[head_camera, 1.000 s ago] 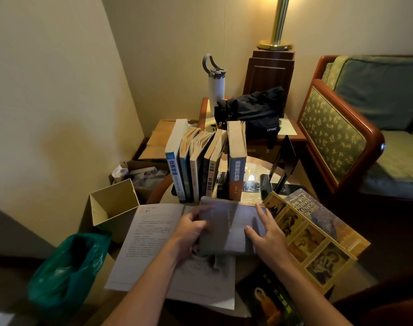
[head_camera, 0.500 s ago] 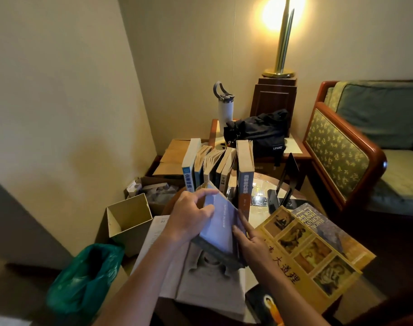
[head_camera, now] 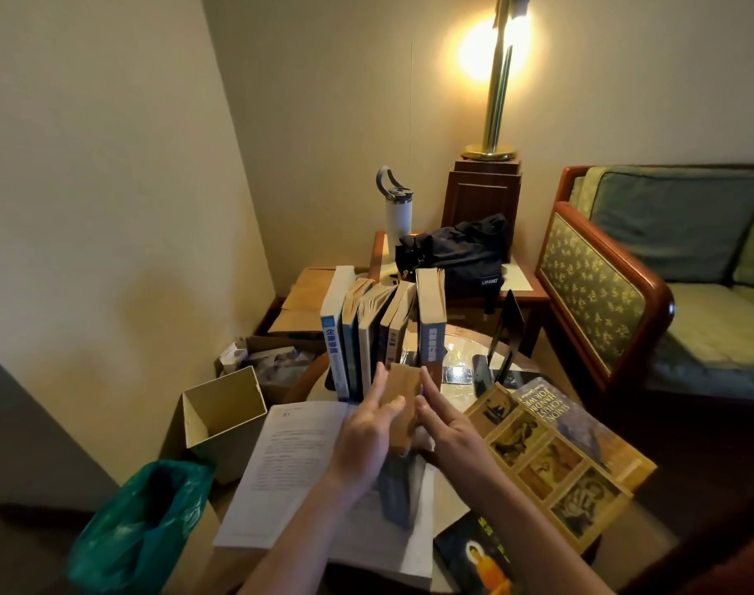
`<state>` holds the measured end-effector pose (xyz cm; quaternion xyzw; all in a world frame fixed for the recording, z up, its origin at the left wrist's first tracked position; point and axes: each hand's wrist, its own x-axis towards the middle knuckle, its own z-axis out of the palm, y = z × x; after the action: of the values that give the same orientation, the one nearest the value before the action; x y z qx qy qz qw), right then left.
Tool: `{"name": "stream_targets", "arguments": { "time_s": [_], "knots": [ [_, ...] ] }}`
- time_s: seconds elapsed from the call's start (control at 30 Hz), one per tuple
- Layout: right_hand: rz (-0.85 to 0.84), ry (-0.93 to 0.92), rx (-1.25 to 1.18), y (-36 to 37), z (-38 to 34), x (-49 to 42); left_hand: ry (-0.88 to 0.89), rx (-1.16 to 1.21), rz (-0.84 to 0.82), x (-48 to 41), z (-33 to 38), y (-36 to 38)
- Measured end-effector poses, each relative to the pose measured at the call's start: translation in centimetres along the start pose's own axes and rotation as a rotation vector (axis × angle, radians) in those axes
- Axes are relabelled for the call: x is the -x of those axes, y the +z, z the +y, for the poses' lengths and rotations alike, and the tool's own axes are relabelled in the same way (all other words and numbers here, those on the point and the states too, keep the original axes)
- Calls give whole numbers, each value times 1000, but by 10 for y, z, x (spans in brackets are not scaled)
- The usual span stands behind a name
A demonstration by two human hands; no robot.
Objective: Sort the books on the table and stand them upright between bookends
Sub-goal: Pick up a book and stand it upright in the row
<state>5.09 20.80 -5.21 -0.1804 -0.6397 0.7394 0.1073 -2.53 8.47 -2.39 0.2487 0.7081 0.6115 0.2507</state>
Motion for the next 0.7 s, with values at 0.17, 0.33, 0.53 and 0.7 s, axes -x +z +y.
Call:
{"name": "stream_targets", "arguments": {
  "time_s": [0.17, 0.33, 0.53, 0.7],
  "knots": [
    [2, -15, -12, -5, -4, 2, -223, 480, -50, 11, -10, 12],
    [34, -42, 28, 0, -3, 8, -185, 384, -80, 16, -20, 23],
    [55, -77, 179, 5, -8, 13, -142, 301, -112, 24, -19, 27],
    [33, -52, 314, 0, -16, 6, -127, 332, -108, 27, -19, 30]
  ]
}}
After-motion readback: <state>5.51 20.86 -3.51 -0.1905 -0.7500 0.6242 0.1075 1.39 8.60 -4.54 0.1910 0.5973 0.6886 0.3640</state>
